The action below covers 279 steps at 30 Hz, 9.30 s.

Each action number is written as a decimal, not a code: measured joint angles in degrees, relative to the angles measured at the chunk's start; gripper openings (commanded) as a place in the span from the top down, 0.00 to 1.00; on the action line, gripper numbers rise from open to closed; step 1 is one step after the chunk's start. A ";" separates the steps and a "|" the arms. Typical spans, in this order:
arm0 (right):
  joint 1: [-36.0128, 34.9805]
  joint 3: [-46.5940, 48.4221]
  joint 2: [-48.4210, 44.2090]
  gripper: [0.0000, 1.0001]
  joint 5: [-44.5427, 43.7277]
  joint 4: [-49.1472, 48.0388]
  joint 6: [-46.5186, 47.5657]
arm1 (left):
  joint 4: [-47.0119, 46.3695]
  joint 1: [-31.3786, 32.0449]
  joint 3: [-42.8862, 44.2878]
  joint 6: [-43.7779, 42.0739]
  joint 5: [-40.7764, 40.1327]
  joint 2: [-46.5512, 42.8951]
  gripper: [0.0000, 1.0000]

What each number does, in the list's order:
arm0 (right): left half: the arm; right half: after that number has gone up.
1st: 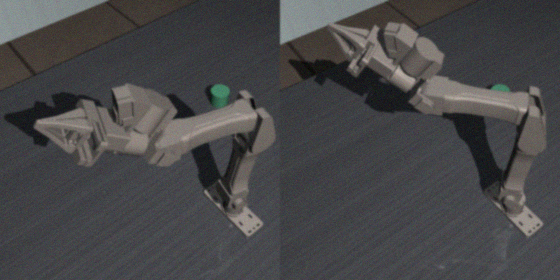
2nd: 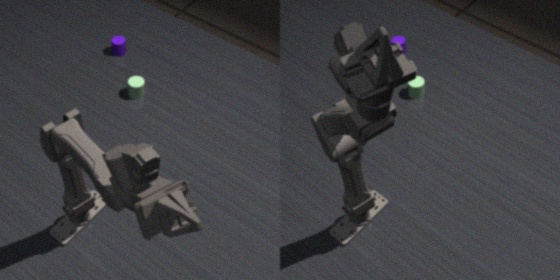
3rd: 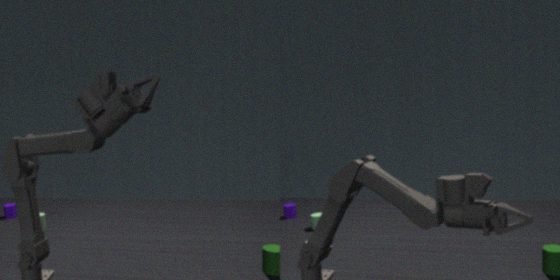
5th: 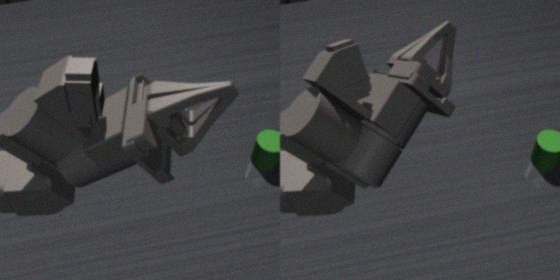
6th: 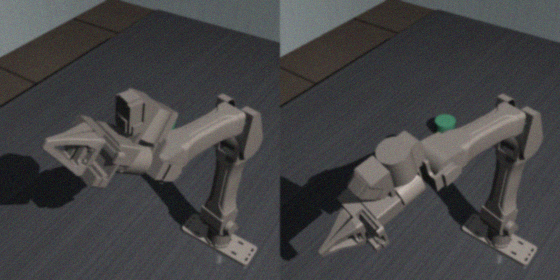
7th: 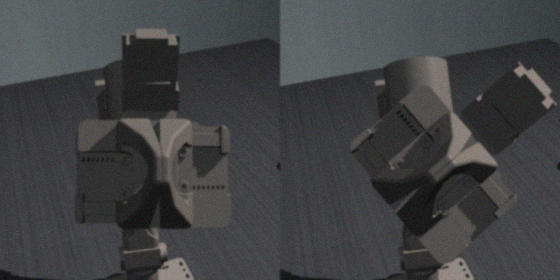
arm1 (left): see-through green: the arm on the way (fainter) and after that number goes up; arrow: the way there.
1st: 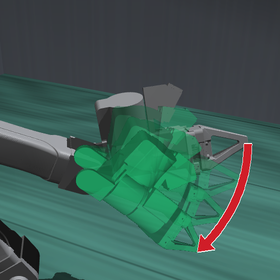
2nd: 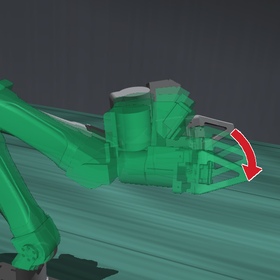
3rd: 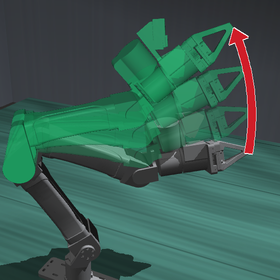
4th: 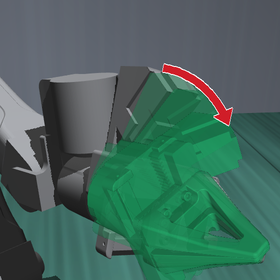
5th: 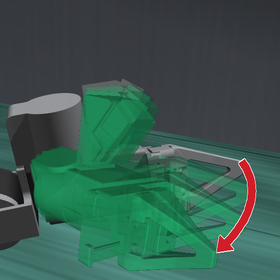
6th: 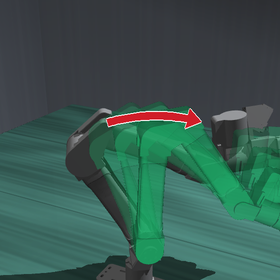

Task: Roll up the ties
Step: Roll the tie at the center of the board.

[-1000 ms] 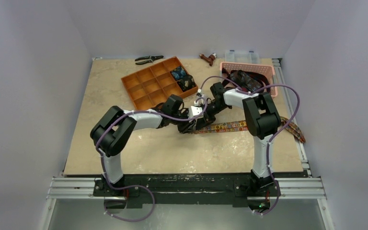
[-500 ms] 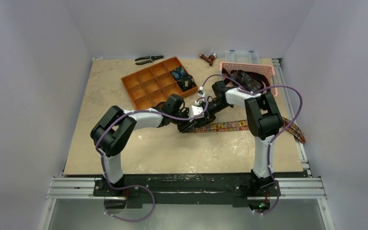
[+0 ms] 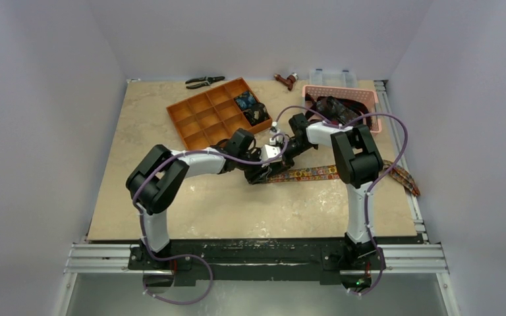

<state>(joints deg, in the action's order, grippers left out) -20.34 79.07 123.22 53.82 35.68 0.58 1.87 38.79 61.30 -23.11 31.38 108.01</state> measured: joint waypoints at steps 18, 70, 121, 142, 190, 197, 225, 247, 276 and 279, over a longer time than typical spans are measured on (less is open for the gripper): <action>2.99 0.07 1.95 1.00 3.19 4.15 5.95 | -15.15 -1.92 -7.61 3.34 4.98 0.11 0.36; 4.39 0.94 1.64 1.00 0.81 6.25 9.46 | -7.15 -2.34 -9.73 -3.50 -0.94 -4.61 0.48; 4.92 -2.75 -0.74 1.00 0.26 1.84 6.12 | -14.75 2.43 -3.69 4.55 0.31 1.55 0.68; 6.19 1.16 -0.59 0.66 2.16 8.09 13.53 | -8.50 3.80 -4.44 -1.60 -7.21 -0.87 0.69; 6.10 -1.99 -0.74 1.00 -1.57 4.35 10.43 | -29.31 0.52 -8.35 13.14 6.23 4.66 0.48; 6.08 -2.58 -1.07 0.78 -0.39 3.15 9.92 | -28.28 2.60 -8.15 10.14 0.11 4.26 0.72; 5.22 -0.63 0.17 0.64 4.24 10.10 9.14 | -17.14 4.74 -7.15 4.00 -6.58 0.50 0.72; 4.96 -0.31 1.03 1.00 -2.16 9.64 7.04 | -26.64 -0.85 -14.03 9.05 2.36 -0.96 0.37; 5.35 0.20 -2.23 0.62 -1.33 11.02 6.95 | -22.93 4.13 -9.42 3.89 -4.00 0.98 0.77; 5.01 0.20 -2.51 0.62 -0.04 10.60 6.49 | -20.33 4.15 -8.09 3.78 -4.61 0.98 0.76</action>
<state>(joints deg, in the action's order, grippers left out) -15.33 79.26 120.70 53.78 46.28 7.07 -18.46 42.94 53.21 -19.33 26.76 108.99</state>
